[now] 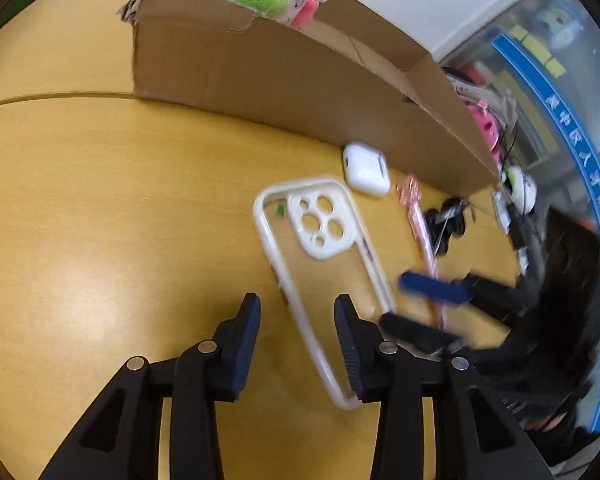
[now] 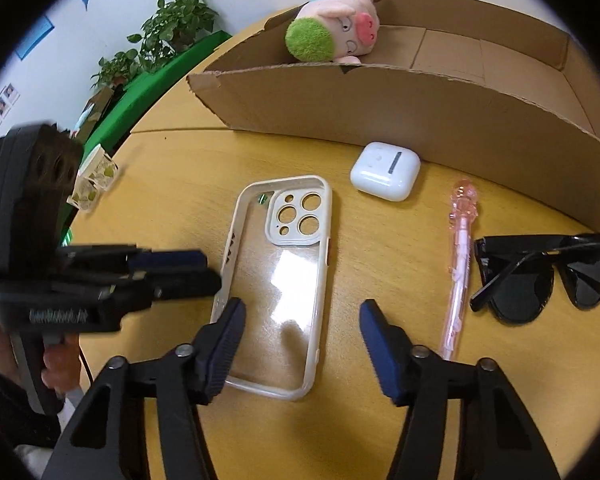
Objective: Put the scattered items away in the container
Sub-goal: 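Close the left gripper on the phone case rim and lift it, then carry the phone case into the box and open the left gripper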
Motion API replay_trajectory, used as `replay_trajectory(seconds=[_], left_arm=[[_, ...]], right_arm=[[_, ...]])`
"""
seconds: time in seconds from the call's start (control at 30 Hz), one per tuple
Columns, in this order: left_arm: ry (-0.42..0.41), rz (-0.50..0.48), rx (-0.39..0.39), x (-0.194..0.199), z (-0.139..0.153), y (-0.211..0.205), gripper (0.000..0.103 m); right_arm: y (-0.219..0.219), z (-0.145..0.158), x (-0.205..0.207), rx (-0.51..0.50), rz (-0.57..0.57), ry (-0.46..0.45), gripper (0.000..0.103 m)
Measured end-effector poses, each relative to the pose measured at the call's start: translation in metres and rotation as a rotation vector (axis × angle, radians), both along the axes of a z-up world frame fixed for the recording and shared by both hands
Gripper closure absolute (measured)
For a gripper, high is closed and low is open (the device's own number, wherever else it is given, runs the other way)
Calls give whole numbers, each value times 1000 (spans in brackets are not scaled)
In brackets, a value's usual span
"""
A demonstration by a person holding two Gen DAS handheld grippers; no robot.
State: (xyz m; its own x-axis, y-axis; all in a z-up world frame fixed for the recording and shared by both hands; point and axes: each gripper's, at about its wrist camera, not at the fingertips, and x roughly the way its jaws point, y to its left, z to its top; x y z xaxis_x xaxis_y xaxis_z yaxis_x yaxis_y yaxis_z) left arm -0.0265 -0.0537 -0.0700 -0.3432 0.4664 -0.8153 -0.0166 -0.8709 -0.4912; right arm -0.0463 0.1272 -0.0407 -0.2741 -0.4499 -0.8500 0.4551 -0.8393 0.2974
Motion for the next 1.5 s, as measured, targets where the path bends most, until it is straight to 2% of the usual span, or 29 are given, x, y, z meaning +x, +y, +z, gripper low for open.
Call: replay_trajectory(seconds=[0.07,0.1,0.17,0.23,0.3,0.43,0.57,0.7,0.8,1.0,1.13,1.23,1.33,1.5], left_arm=[[1,-4,-15,-6,2,4,64],[0,-8,-29,-8,2,7,76],[-3,-8,-72,-11,1,13,89],[-5,0,-88,-12,1,15,92],[-3,6,-84,-12,-1,17,92],[11,7,-129,-9,2,23,93],[37,4,-108,-7,16,21,94],[105,-14,-122,-7,45,24,94],[175,-34,-139,-16,74,30,94],[346,-89,-153,-54,147,43,94],[413,-123,-174,-85,181,56,94],[449,-143,-170,-111,203,63,95],[476,-159,-166,-138,222,68,95],[497,-166,-219,-181,242,77,95]], right_arm=[[-5,-8,0,28,7,9,59],[-5,-7,2,36,7,41,66],[-8,-9,4,70,15,65,82],[-6,-10,5,93,9,79,93],[-2,-11,5,87,5,83,95],[0,-10,6,91,10,91,95],[4,-6,14,68,4,96,95],[14,20,20,29,-25,163,96],[22,50,19,-5,-61,238,96],[36,102,2,-23,-112,349,96],[57,135,-19,-58,-166,409,96],[72,159,-40,-68,-202,446,96],[84,174,-60,-82,-225,447,96],[92,194,-104,-105,-262,440,96]])
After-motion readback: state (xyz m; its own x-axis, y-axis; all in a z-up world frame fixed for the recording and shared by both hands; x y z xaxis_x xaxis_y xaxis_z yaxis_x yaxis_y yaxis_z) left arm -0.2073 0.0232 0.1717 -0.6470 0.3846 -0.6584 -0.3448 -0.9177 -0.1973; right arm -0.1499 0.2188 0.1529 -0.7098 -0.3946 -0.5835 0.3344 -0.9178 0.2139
